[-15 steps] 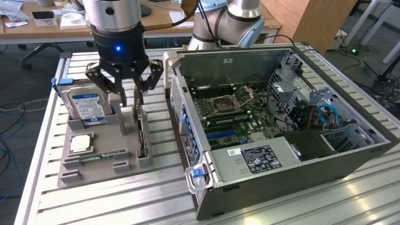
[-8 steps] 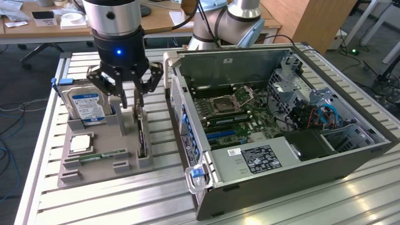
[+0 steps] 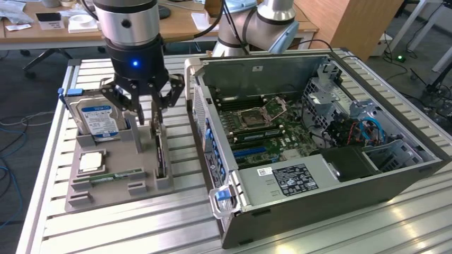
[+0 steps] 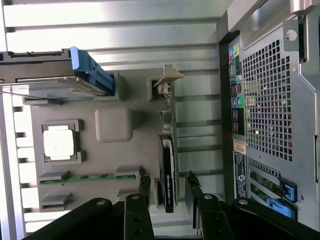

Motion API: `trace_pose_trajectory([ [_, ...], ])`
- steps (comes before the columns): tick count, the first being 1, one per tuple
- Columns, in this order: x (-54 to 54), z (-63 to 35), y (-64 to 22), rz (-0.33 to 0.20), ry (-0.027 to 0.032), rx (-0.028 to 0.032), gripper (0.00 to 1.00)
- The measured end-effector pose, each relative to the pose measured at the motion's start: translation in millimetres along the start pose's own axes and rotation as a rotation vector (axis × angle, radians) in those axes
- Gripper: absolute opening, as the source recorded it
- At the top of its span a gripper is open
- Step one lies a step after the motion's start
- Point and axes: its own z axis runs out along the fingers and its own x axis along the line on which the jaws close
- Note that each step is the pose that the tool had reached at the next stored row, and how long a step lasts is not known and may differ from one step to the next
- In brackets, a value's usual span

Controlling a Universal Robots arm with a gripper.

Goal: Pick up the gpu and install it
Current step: 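Pick up the gpu and move the gpu toward the slot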

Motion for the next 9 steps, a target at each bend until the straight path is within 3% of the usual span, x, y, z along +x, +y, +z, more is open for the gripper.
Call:
trace_pose_trajectory([
  [9,0.1,3.5,-0.1,0.0,0.0001,0.0001,0.42],
])
